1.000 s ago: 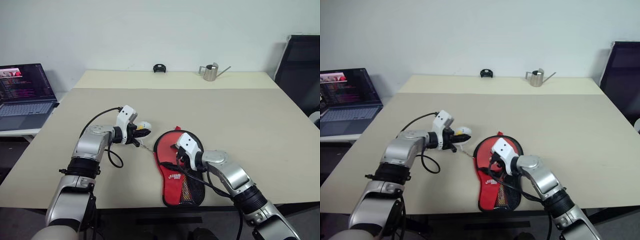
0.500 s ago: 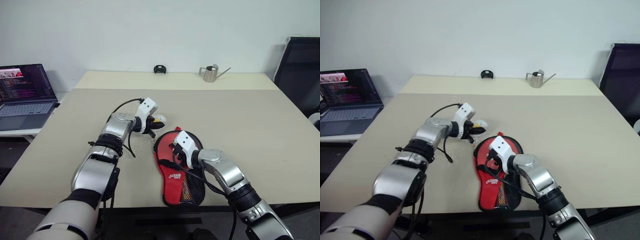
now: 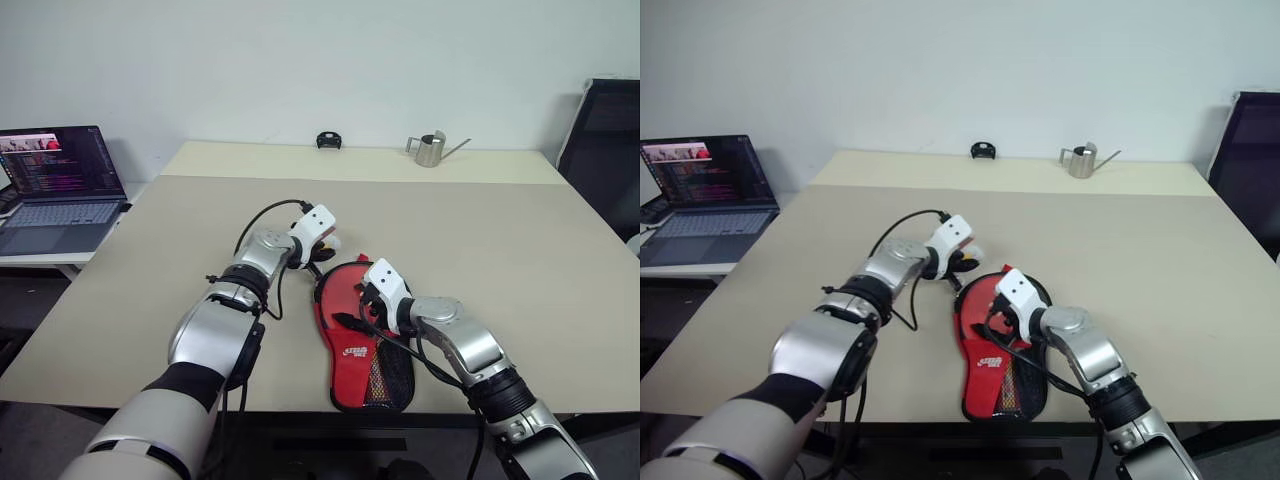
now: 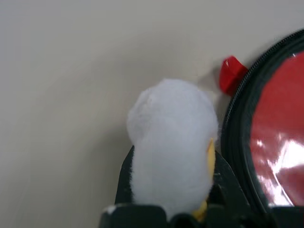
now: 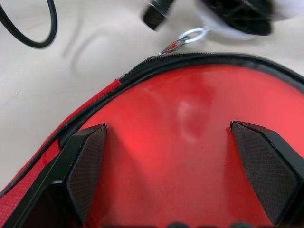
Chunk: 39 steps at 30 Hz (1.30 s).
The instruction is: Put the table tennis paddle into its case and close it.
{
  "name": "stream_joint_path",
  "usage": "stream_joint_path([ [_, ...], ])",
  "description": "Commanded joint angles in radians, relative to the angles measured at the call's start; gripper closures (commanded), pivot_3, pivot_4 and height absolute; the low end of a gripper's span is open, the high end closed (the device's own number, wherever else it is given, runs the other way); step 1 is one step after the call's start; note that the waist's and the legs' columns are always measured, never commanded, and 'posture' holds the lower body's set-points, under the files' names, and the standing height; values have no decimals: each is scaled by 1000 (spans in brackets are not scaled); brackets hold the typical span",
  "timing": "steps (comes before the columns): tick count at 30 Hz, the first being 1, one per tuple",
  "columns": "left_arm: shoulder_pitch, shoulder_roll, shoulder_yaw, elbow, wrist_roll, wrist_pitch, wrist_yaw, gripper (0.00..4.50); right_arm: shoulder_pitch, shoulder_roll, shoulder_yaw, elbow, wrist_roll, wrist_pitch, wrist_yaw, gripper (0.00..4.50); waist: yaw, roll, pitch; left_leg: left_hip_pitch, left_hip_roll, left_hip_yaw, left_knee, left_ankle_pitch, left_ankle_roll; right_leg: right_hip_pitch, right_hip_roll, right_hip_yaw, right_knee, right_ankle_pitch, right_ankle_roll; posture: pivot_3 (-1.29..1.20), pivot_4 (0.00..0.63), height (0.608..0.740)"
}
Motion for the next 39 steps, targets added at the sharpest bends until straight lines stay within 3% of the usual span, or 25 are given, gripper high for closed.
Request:
stream_joint_path([
  [1,-70,-35,8,-4,29,-76,109,4231,84,-41,20,50,-25,129,-17,0,3,0,0,0,0,0,0,0,0,0,0,0,0,0,0,0,150,740],
  [20,-198,-222,-44,32,231,-166,442,4231,293,-11,8,-253,3,322,-171,0,19,1,-2,-2,-1,-2,0,0,0,1,1,-3,-5,0,1,0,150,740],
  [32,-273,-392,-90,35,317,-229,501,4231,383,42,-1,-352,12,371,-280,0,24,1,-2,-4,-3,-3,-1,0,0,1,1,-4,-7,0,2,0,150,740],
  [39,-215,-424,-121,41,339,-241,408,4231,378,63,0,-340,12,363,-301,0,24,1,-2,-4,-3,-4,-1,0,0,1,1,-5,-7,-1,2,0,150,740],
])
